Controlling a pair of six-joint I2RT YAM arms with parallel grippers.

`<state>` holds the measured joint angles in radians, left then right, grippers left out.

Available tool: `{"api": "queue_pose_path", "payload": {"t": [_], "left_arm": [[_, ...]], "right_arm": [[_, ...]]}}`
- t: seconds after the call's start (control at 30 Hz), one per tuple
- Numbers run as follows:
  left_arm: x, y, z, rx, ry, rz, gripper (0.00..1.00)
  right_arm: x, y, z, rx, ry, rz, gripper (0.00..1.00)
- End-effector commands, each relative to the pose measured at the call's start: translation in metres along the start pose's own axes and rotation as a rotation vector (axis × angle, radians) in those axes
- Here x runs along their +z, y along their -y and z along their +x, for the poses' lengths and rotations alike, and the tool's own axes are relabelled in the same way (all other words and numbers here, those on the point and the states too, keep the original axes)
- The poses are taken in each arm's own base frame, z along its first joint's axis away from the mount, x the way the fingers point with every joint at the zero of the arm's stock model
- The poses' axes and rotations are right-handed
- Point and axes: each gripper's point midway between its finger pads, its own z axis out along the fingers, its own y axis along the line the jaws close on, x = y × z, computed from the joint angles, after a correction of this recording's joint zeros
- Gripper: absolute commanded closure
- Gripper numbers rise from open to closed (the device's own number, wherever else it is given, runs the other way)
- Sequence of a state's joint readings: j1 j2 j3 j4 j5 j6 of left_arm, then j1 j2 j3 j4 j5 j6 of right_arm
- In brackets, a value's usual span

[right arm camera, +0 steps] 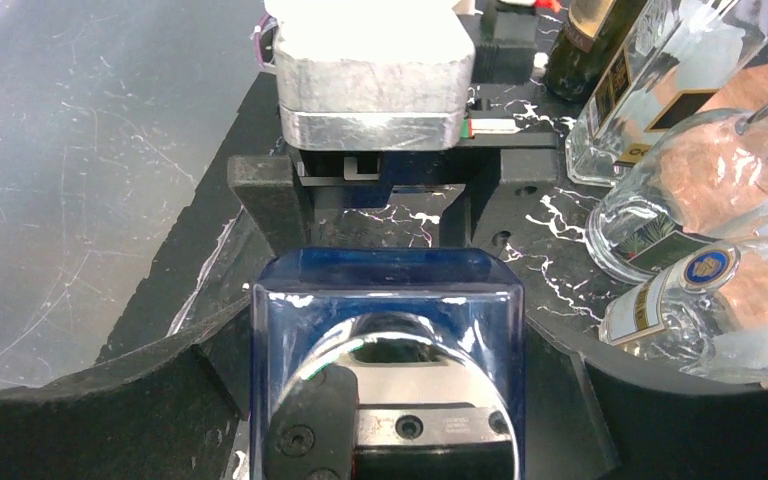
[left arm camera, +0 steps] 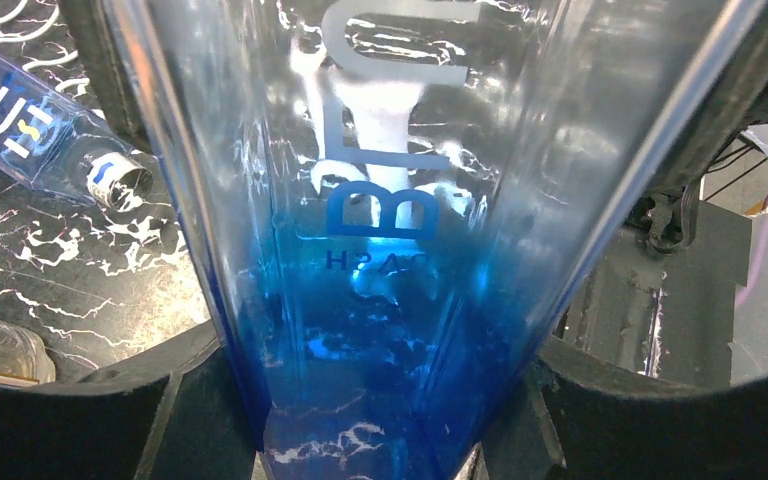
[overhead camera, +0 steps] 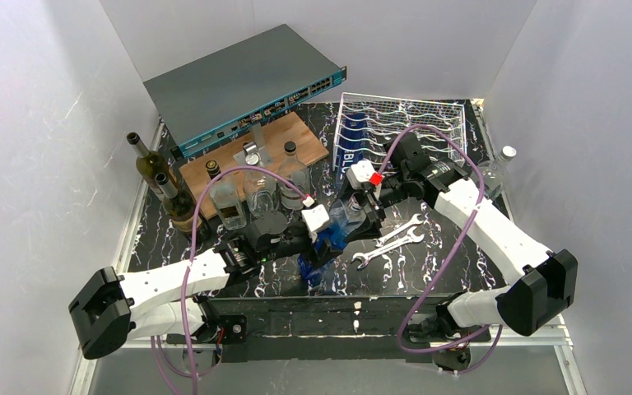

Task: Take the wine bottle off the wine rack
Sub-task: Place the wine bottle at the center of the board.

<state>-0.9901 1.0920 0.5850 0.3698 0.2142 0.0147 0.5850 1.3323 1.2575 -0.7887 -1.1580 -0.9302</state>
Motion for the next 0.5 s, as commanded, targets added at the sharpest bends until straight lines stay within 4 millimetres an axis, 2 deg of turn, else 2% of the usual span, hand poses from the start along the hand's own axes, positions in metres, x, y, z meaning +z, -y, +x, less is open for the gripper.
{"api": "queue_pose_path", "payload": {"t": [0.0,0.1,0.2,0.27,0.37,0.4,0.47], "left_arm": [[-0.0046,0.0042,-0.0901,0.068,0.271,0.019,1.0],[-0.0061,0.0043,-0.0912,0.07,0.278,0.018,1.0],[-0.006,0.0042,-0.0899,0.07,0.276,0.016,1.0],[-0.0054,0.004,-0.0892,0.068,0.275,0.017,1.0],[-0.0041,0.0043,-0.0888,0.061,0.272,0.019,1.0],[-0.0034,0.0045,-0.0886,0.059,0.271,0.021,1.0],[-0.002,0.0044,-0.0875,0.054,0.266,0.022,0.87]], "right_arm": [[-0.0001,0.0014,-0.0045,-0.01,0.008,0.014,0.13],[0.0002,0.0006,-0.0052,-0.011,0.013,0.008,0.17],[0.0,-0.0007,-0.0076,-0.018,0.021,0.003,0.3],[-0.0001,-0.0016,-0.0086,-0.021,0.024,0.001,0.42],[-0.0004,-0.0025,-0.0101,-0.026,0.025,0.001,0.69],[-0.001,-0.0024,-0.0105,-0.027,0.025,0.003,0.74],[-0.0023,-0.0028,-0.0116,-0.026,0.026,0.007,0.8]]}}
